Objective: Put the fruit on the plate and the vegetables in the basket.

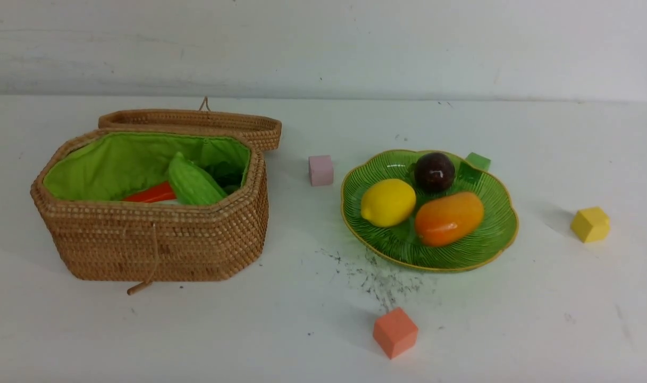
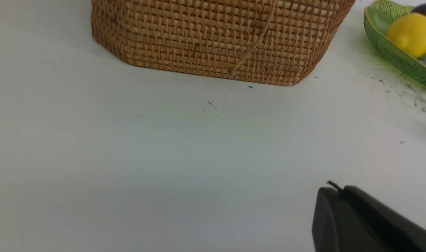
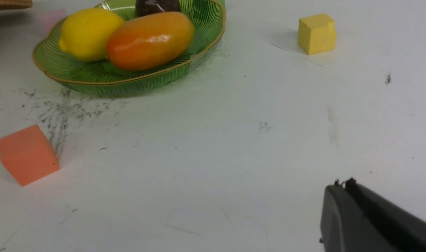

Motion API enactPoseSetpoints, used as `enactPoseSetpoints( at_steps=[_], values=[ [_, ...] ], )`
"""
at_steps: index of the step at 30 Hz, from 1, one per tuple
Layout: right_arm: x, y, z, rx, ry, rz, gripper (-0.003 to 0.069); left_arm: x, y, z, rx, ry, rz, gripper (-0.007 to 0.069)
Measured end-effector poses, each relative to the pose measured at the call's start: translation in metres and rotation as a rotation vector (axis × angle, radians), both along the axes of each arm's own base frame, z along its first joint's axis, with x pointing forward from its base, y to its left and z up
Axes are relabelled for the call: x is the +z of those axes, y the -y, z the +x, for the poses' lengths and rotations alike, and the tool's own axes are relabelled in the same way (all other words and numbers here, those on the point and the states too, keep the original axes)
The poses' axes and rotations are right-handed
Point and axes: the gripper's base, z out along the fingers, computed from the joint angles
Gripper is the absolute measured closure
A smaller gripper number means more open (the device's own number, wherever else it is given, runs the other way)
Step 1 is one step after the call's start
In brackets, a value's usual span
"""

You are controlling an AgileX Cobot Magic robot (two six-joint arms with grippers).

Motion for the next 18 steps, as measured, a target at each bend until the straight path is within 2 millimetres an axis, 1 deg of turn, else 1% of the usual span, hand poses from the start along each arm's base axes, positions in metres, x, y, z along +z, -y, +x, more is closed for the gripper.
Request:
enactPoseSetpoints(
  at_steps=[18],
  values=[
    [0.0001, 0.0000, 0.0000, 0.000, 0.001, 0.001, 0.0628, 0.0003, 0.0000, 0.0001, 0.007, -0.001, -0.021, 0.0638]
  ],
)
